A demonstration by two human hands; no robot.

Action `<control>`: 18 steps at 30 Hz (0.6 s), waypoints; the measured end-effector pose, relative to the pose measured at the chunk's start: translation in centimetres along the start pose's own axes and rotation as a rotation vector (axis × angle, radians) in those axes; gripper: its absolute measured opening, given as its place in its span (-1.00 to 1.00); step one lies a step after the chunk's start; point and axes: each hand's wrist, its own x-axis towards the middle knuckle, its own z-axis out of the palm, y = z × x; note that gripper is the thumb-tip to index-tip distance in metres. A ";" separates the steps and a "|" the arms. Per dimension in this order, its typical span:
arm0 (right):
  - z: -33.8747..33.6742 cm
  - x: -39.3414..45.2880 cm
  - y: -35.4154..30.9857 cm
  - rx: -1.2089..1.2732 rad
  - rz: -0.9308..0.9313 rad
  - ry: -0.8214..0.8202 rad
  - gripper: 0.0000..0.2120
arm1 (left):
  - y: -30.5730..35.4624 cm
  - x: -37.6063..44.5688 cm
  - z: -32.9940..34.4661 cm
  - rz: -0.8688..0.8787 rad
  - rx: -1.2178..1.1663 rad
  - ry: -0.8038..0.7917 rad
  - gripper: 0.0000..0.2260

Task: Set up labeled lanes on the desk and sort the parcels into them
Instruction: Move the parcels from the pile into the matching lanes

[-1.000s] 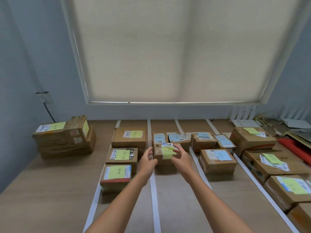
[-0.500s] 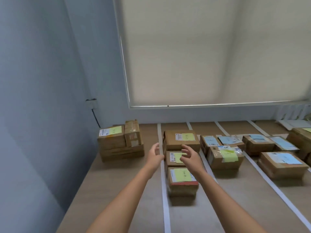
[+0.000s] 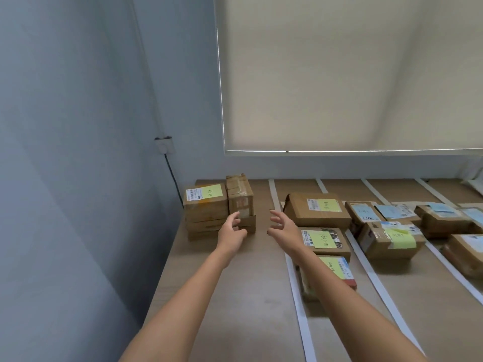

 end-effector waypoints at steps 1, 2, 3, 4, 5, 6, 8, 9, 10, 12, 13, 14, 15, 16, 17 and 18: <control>0.4 0.7 0.1 -0.005 0.004 -0.011 -0.44 | -0.1 0.8 -0.3 -0.002 -0.006 0.006 -0.48; 0.7 1.4 0.2 -0.006 0.009 -0.023 -0.43 | -0.2 1.7 -0.6 -0.007 -0.012 0.015 -0.48; 1.0 2.1 0.3 -0.002 0.015 -0.030 -0.42 | -0.3 2.7 -0.8 -0.012 -0.018 0.025 -0.48; 1.3 2.9 0.5 0.002 0.021 -0.034 -0.42 | -0.3 3.7 -1.0 -0.016 -0.021 0.035 -0.48; 1.7 3.8 0.7 0.004 0.027 -0.036 -0.42 | -0.4 4.8 -1.1 -0.020 -0.024 0.040 -0.48; 2.0 4.7 1.0 0.004 0.035 -0.037 -0.41 | -0.5 5.9 -1.2 -0.024 -0.029 0.043 -0.48; 2.6 6.8 1.6 0.002 0.053 -0.040 -0.41 | -0.8 8.3 -1.2 -0.036 -0.040 0.051 -0.47; 2.9 7.9 1.9 0.002 0.063 -0.042 -0.40 | -1.1 9.4 -1.2 -0.045 -0.043 0.056 -0.47; 3.1 9.1 2.3 0.003 0.072 -0.045 -0.39 | -1.4 10.6 -1.1 -0.056 -0.046 0.060 -0.47; 3.7 11.5 3.1 0.012 0.090 -0.052 -0.37 | -2.3 12.9 -0.8 -0.078 -0.053 0.067 -0.47; 4.0 12.7 3.6 0.022 0.101 -0.056 -0.36 | -2.7 14.1 -0.5 -0.091 -0.057 0.073 -0.46; 4.3 13.8 4.0 0.030 0.112 -0.060 -0.35 | -3.1 15.2 -0.3 -0.102 -0.058 0.079 -0.46; 4.5 15.0 4.4 0.034 0.122 -0.062 -0.34 | -3.5 16.2 0.0 -0.113 -0.057 0.084 -0.45; 4.7 16.0 4.8 0.032 0.132 -0.064 -0.33 | -3.9 17.2 0.2 -0.121 -0.055 0.087 -0.44; 5.0 17.1 5.1 0.030 0.140 -0.065 -0.33 | -4.1 18.0 0.3 -0.127 -0.054 0.090 -0.43; 5.2 18.0 5.4 0.031 0.146 -0.068 -0.33 | -4.3 18.8 0.5 -0.128 -0.052 0.094 -0.42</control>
